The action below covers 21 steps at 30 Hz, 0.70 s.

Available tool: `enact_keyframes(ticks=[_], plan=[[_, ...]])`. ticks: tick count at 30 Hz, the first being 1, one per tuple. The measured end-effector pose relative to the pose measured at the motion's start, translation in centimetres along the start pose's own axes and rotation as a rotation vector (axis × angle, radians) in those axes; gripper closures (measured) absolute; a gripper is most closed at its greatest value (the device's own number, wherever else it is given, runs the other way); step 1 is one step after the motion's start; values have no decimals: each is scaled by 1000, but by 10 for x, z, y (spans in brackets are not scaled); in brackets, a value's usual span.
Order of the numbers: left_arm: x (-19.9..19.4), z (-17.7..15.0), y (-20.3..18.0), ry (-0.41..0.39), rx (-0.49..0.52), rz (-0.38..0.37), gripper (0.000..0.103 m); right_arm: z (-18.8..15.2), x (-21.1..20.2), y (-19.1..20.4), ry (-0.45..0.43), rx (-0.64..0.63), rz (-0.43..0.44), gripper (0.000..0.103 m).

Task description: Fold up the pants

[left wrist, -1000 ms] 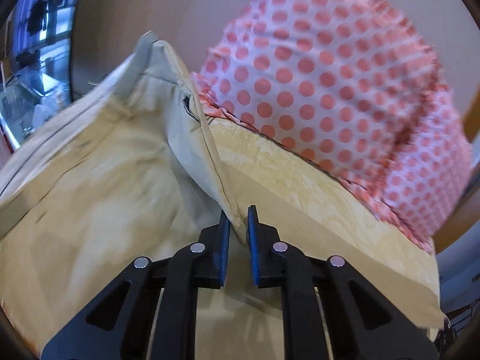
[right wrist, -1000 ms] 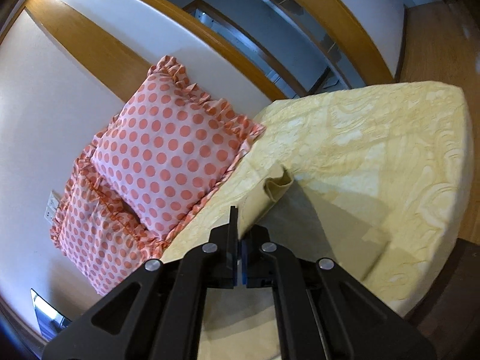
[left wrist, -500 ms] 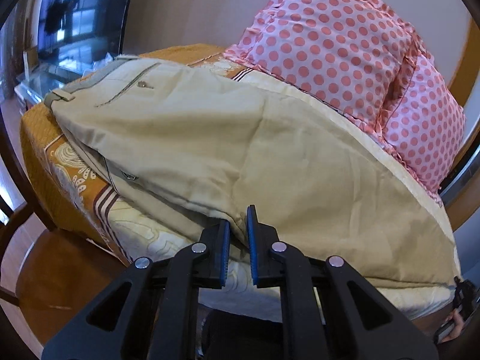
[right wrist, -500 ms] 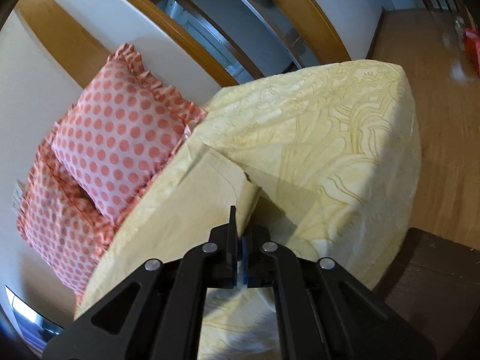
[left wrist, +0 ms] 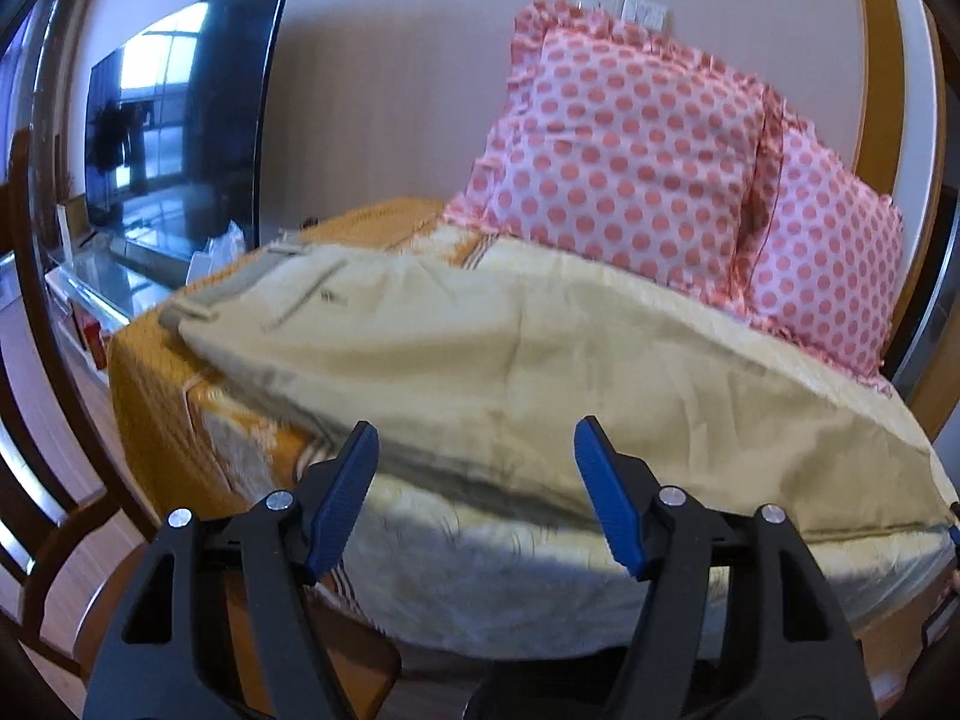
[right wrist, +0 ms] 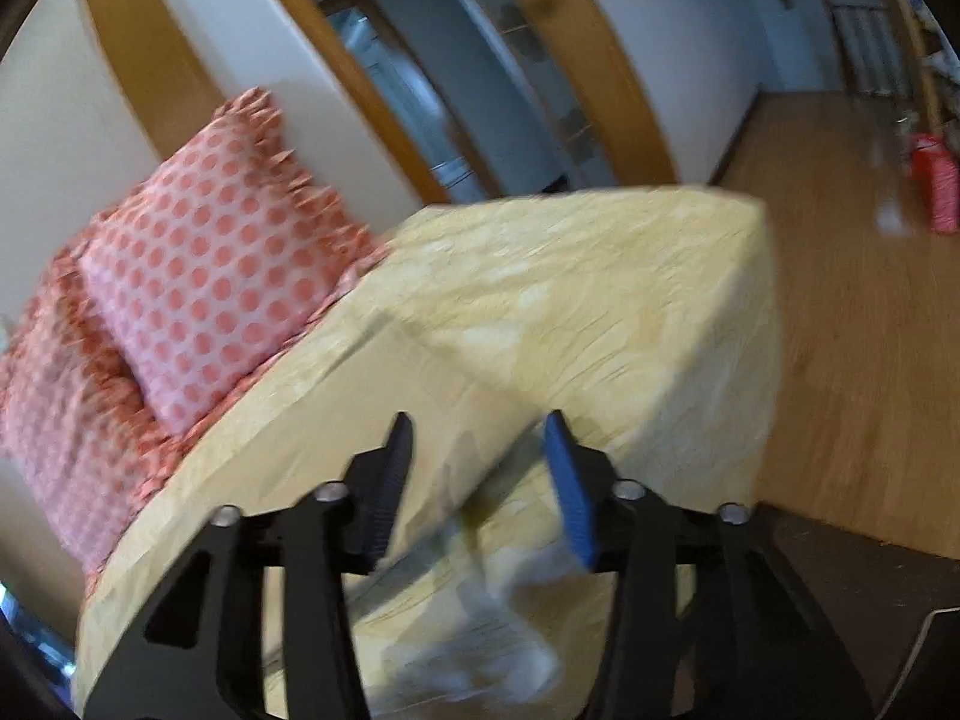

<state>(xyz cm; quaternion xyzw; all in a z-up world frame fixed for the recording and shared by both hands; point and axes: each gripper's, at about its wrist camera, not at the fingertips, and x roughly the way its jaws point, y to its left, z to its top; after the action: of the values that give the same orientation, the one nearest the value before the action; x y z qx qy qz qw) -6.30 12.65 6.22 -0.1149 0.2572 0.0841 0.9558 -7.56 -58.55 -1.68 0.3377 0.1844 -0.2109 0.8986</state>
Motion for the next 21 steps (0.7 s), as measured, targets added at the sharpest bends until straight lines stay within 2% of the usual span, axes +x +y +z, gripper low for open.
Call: enact_keyframes(ticks=[3,4,5,9,12,14,17,21], plan=[[14,6,2,3,-1,3,35,-12,1,11,4,-30,47,72],[22,7,4,12,-2,4,35,-14,3,13,11,-38,69,88],[27,7,5,19,-3,5,35,-16,7,15,26,-41,83,96],[43,4,16,47,-25,18,35,-15,15,18,23,-30,131,100],[40,3,26,32,-52,30,35,-10,3,49,7,-103,213,100],[39,4,33,27,-70,36,35,-7,-6,81,-1,-153,297,100],[38,5,41,20,-95,56,34,-15,-20,153,15,-249,479,100],[31,6,53,5,-118,78,34,-63,-34,263,121,-402,751,100]])
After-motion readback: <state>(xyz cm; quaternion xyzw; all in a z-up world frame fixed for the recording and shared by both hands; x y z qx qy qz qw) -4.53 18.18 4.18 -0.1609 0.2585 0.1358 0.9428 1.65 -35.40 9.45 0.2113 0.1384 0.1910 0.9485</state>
